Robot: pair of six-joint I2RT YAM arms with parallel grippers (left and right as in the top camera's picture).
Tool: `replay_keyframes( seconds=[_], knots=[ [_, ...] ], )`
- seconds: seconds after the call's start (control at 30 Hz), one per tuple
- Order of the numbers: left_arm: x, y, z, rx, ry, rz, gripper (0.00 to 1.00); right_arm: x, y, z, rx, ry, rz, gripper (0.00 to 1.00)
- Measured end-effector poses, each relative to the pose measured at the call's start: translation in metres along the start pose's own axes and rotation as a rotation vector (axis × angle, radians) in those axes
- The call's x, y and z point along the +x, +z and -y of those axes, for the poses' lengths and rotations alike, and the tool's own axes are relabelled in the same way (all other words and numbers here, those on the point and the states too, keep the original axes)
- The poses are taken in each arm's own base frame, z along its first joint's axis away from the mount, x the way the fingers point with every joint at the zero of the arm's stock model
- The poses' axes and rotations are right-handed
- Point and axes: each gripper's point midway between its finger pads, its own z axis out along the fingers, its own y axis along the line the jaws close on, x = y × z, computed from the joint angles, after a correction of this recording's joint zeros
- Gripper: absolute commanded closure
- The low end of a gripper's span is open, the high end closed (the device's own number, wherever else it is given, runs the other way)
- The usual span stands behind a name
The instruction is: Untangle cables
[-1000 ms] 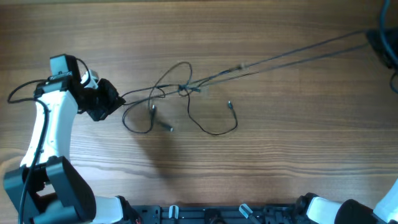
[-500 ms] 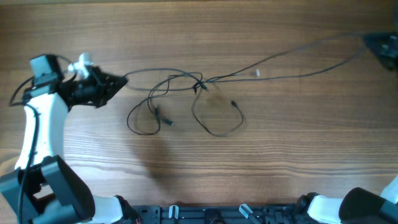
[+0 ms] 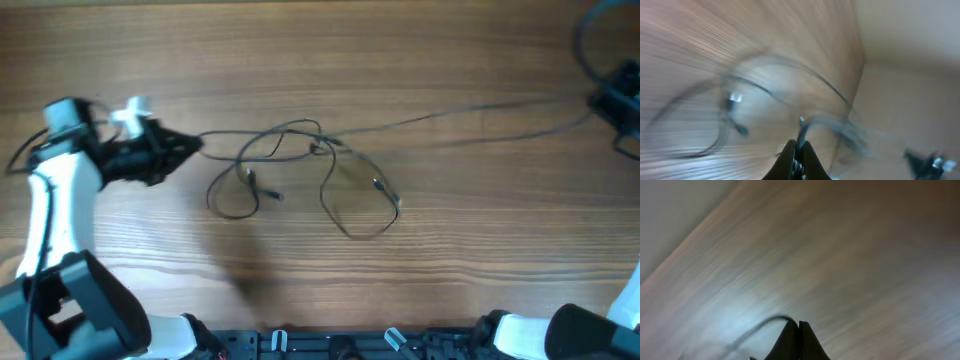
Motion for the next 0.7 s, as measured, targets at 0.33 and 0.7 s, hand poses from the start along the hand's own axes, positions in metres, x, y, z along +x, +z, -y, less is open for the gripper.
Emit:
replay_keyframes(
  seconds=[0.33,0.7],
  knots=[
    [-0.020,-0.063,-0.034,0.060,-0.204,0.155,0.96,0.016,-0.029,-0.085,-0.573,-0.201,-0.076,0.96],
    [0.082,0.077,0.046,-0.025,0.258,-0.295,0.48,0.195,-0.110,-0.259,-1.110,-0.965,-0.251,0.96]
  ],
)
